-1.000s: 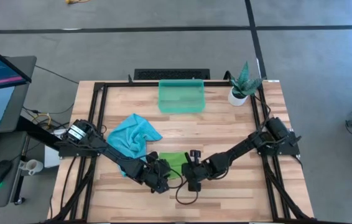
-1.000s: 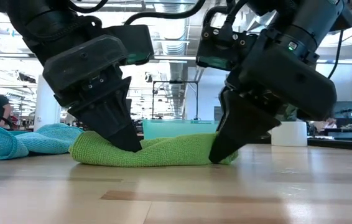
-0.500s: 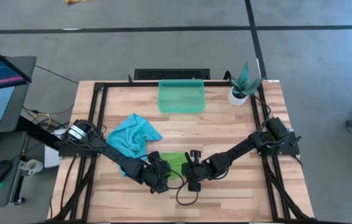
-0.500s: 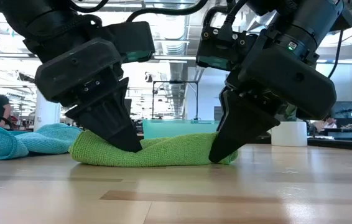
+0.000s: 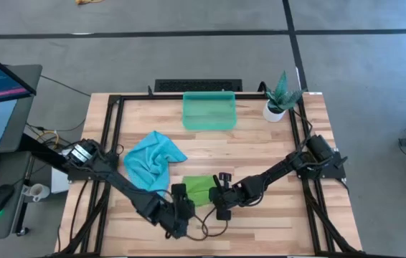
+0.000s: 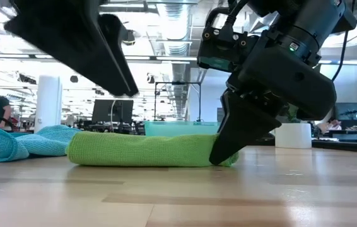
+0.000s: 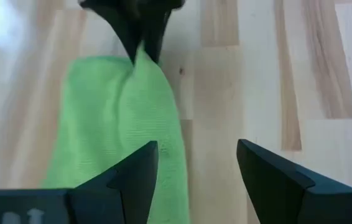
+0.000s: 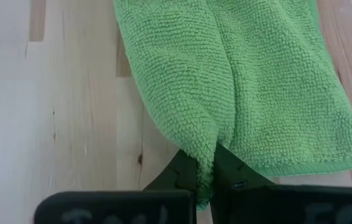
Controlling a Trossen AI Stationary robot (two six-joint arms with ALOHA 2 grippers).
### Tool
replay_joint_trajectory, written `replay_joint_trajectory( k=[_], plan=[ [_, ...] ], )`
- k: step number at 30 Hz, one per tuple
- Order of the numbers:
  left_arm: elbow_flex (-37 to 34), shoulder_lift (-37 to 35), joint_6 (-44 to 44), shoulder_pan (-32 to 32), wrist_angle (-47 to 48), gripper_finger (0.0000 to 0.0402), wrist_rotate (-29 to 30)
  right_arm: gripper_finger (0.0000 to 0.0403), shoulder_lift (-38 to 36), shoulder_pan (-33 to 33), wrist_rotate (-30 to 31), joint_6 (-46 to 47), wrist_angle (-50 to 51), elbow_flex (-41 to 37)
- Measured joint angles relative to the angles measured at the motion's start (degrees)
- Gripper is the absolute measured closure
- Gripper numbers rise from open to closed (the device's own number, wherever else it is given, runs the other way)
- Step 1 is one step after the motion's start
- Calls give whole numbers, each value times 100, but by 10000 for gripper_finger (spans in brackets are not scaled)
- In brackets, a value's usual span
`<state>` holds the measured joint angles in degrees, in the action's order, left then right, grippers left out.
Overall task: Roll microfiber towels into tight, uniform cylinder then place into a basket
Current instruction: Roll the green microfiber cloth
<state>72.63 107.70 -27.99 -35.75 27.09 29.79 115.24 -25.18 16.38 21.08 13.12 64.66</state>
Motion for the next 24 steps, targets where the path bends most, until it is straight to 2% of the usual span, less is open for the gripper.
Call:
replay_joint_trajectory(
  k=[3, 7, 15, 20, 24],
  plan=[
    [265, -12, -48, -151, 512, 189, 100, 371, 0, -1, 0, 0, -10, -2],
    [270, -11, -210, -181, 562, 189, 80, 368, 0, -1, 2, 0, -15, -2],
    [-205, 31, -322, -21, 488, 189, 132, 371, 0, -3, 9, 0, -21, -4],
    [-666, 31, -130, 14, -304, 189, 145, 367, 2, -3, 16, 104, -40, -4],
    [-1145, 31, 193, 84, -1009, 189, -64, 372, 2, -3, 16, 105, -41, -4]
  ],
)
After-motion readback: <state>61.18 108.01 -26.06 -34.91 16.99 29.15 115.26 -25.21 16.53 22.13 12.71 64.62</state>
